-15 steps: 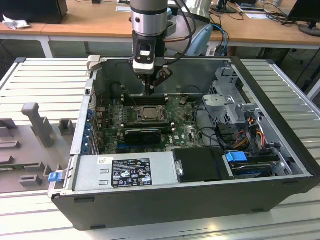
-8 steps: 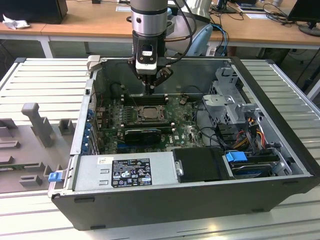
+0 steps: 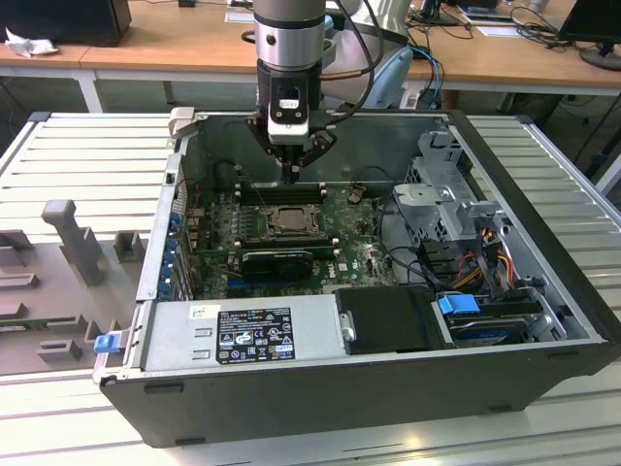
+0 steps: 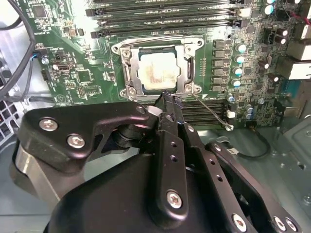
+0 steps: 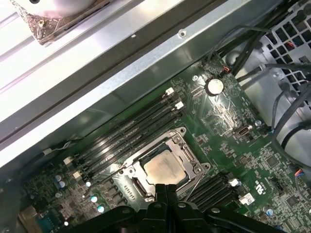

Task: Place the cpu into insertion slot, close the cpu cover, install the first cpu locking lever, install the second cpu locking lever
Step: 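Install the first cpu locking lever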

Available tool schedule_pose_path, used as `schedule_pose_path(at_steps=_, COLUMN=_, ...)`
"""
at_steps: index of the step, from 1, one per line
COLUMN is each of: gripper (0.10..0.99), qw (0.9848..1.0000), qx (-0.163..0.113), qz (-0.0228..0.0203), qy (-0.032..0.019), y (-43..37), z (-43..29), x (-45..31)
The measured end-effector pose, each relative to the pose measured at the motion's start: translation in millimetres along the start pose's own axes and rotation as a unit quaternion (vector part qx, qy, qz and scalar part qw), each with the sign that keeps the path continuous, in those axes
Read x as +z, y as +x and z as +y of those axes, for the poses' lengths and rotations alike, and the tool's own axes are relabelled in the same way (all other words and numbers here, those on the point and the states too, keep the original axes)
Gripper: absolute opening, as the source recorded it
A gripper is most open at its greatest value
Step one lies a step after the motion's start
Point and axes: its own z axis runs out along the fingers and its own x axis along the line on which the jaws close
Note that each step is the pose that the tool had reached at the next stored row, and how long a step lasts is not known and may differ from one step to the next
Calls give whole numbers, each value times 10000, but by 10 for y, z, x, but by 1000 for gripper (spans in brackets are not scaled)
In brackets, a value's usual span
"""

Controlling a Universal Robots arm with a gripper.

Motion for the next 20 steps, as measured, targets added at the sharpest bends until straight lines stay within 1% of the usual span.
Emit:
schedule_pose_path(at_steps=7, gripper=106, qw=9997, qx=-238, qz=9, qy=-6, y=0, z=0, x=0)
schedule_pose_path(at_steps=13, gripper=106, qw=9989, qx=-475, qz=18, qy=-12, y=0, z=0, x=0)
schedule_pose_path(at_steps=16, gripper=106, qw=9981, qx=-611, qz=23, qy=-15, y=0, z=0, x=0)
schedule_pose_path(at_steps=20, gripper=106, qw=9967, qx=-813, qz=30, qy=-20, y=0, z=0, x=0)
